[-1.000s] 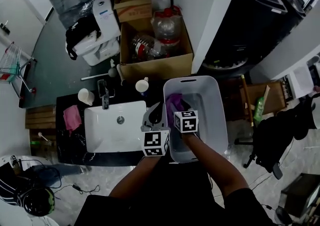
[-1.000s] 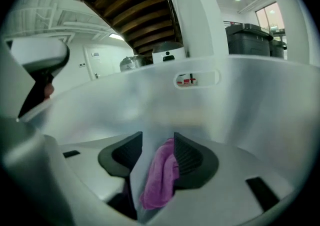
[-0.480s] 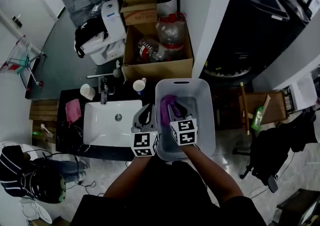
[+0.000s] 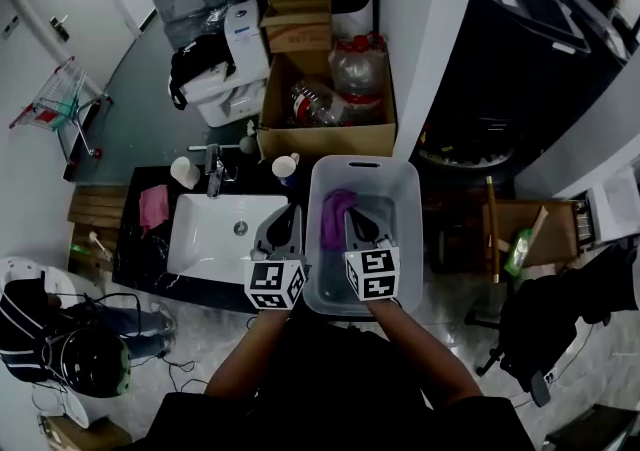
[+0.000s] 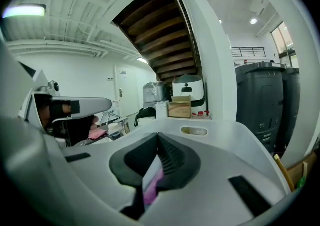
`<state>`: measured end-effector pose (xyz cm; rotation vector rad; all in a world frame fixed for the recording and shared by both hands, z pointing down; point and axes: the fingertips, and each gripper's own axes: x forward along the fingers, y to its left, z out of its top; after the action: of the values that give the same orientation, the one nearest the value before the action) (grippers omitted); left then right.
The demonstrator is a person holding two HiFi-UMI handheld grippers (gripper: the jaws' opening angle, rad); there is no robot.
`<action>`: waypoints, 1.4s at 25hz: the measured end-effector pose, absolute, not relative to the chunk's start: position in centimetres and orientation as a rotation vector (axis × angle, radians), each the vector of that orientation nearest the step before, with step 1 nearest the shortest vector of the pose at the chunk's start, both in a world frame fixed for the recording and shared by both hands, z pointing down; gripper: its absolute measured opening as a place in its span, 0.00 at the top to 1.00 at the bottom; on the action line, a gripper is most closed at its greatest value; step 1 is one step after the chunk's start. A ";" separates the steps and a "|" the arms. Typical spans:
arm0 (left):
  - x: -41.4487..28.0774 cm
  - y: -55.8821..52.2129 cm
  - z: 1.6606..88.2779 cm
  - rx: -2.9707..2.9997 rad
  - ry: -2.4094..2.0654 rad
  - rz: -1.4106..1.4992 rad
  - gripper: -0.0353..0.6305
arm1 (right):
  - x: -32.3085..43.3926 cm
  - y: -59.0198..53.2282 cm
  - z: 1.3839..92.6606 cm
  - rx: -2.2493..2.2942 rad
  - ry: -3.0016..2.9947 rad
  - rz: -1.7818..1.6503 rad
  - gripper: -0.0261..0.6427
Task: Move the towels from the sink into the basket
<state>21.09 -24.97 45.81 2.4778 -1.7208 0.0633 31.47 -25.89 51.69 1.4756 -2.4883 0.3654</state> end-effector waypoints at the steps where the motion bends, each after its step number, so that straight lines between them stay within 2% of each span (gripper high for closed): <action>1: 21.3 -24.8 45.6 2.487 -1.712 0.059 0.93 | 31.5 -25.8 51.4 1.480 -2.495 0.368 0.93; 17: 25.2 -20.7 44.1 2.575 -1.648 0.042 0.93 | 31.6 -22.0 44.6 1.515 -2.640 0.253 0.93; 21: 25.5 -19.4 43.3 2.573 -1.636 -0.061 0.93 | 31.3 -20.8 44.3 1.497 -2.660 0.186 0.93; 30: 24.4 -17.3 43.3 2.527 -1.695 -0.099 0.93 | 30.4 -18.7 43.5 1.448 -2.693 0.099 0.93; 35: 21.8 -15.9 42.9 2.503 -1.739 -0.116 0.93 | 27.5 -18.1 42.7 1.410 -2.719 0.072 0.93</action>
<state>21.77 -15.88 42.94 2.5030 -1.7393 -0.1157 27.51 -18.10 42.70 1.4099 -2.7192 0.0723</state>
